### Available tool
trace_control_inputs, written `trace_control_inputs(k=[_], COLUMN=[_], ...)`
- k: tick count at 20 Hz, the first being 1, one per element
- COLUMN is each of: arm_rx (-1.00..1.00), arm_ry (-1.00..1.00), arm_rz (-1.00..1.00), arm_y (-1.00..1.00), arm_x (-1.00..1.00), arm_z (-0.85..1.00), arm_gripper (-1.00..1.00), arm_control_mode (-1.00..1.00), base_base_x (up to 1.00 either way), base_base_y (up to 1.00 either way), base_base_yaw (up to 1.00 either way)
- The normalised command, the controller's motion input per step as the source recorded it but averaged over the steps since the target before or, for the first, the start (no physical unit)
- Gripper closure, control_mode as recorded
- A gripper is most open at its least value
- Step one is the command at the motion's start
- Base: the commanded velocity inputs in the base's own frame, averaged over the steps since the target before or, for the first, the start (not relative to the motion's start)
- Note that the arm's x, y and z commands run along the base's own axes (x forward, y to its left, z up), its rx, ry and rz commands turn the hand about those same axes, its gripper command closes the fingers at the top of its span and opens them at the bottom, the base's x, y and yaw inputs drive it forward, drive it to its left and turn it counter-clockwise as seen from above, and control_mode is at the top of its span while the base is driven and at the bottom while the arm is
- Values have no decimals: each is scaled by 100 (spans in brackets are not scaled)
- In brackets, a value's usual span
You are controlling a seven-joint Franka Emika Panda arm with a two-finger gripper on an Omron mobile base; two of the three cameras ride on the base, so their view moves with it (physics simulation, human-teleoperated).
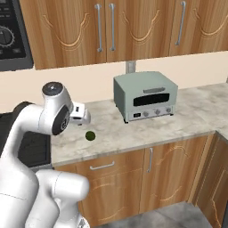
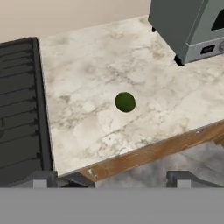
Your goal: Open the fridge, remove the peach, lime, and chicken drumstick, and place them on any counter.
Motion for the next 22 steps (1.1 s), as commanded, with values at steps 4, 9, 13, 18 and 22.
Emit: trace_control_inputs(k=[4, 9, 13, 18, 22], arm_rx=[6, 5, 0, -2, 0], arm_ry=[-13, -16, -2, 11, 0], arm_rz=[-12, -7, -2, -3, 0], arm_y=[0, 0, -3, 0, 0], arm_x=[-100, -93, -95, -32, -4], arm_z=[100, 100, 100, 20, 0], arm_gripper=[-100, -100, -100, -100, -100], arm_control_mode=[-100, -100, -100, -100, -100], base_base_x=[0, 0, 0, 0, 0], base_base_y=[0, 0, 0, 0, 0], base_base_yaw=[0, 0, 0, 0, 0])
